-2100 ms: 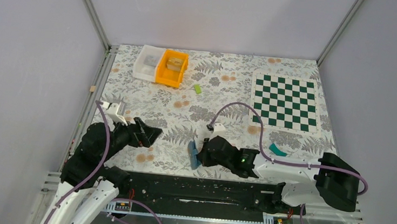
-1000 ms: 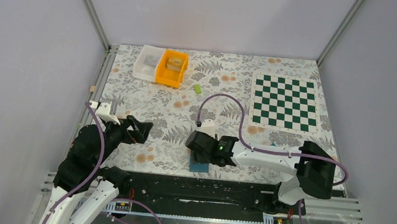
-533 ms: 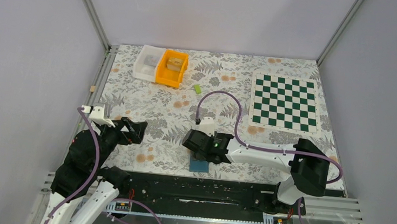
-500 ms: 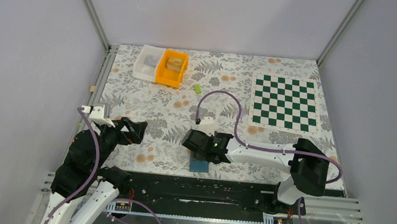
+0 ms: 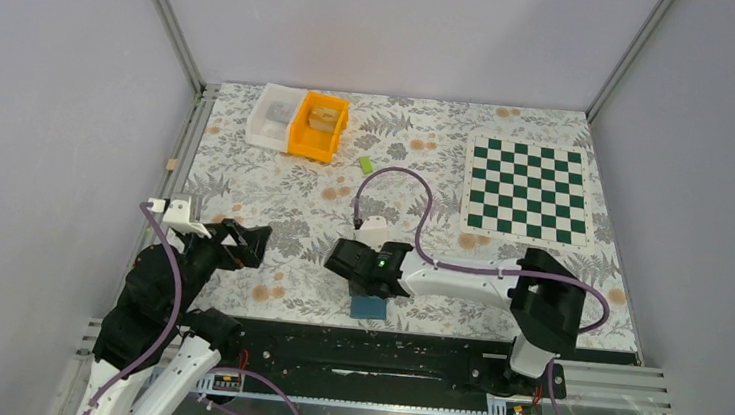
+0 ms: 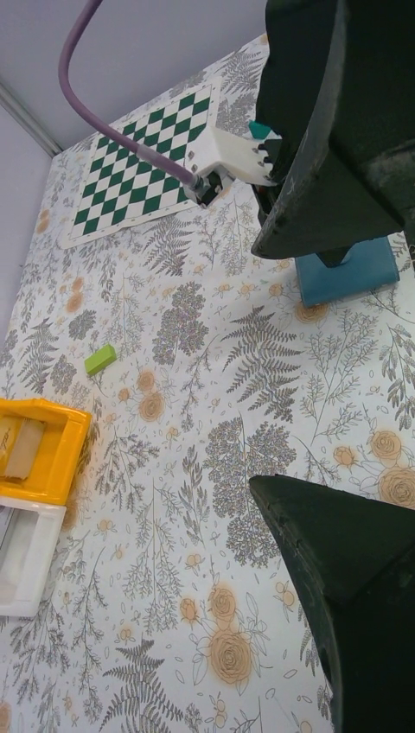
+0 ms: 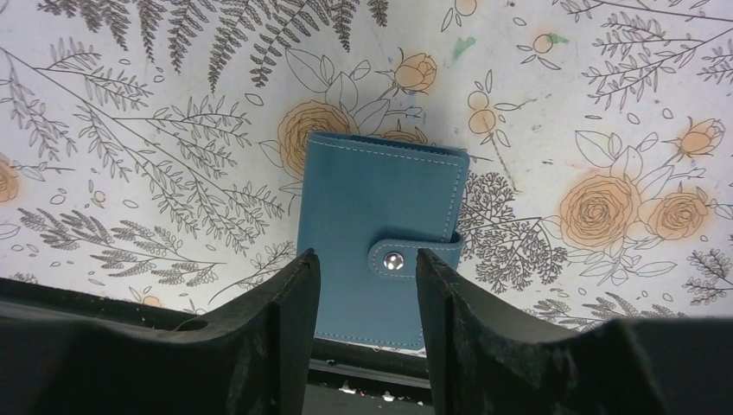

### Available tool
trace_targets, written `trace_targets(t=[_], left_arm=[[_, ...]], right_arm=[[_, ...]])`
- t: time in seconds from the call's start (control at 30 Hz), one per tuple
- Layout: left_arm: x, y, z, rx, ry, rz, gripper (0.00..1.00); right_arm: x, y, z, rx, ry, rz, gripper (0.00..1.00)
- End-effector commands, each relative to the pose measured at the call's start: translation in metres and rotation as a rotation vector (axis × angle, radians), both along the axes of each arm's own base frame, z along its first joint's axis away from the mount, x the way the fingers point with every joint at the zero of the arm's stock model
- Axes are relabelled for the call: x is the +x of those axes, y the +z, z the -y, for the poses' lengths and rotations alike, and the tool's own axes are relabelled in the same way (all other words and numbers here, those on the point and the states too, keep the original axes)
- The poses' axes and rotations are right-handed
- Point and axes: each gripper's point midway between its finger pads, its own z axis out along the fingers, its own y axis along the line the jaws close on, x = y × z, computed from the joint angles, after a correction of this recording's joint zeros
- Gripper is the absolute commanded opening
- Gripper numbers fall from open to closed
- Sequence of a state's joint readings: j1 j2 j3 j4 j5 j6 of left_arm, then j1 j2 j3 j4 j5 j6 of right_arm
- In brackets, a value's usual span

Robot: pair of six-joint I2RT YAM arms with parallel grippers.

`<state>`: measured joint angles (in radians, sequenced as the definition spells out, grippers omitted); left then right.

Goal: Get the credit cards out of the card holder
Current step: Open the card holder at the center of the board.

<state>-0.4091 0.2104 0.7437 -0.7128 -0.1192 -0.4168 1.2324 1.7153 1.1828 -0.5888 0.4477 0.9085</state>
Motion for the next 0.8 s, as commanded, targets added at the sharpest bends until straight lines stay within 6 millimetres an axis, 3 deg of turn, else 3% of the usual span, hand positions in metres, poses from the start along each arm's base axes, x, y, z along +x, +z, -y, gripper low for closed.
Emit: trace_targets(t=[0.0, 0.33, 0.77], left_arm=[[0.003, 0.008, -0.006, 0.003, 0.032, 0.041, 0.94], [0.004, 0.007, -0.005, 0.004, 0.030, 0.036, 0.94], [0.007, 0.004, -0.005, 0.005, 0.036, 0.017, 0.94]], right_arm=[[0.000, -0.003, -0.008, -0.003, -0.030, -0.010, 0.51], [-0.003, -0.028, 0.005, -0.087, -0.057, -0.035, 0.47], [-0.008, -0.015, 0.011, -0.077, -0.057, -0.028, 0.50]])
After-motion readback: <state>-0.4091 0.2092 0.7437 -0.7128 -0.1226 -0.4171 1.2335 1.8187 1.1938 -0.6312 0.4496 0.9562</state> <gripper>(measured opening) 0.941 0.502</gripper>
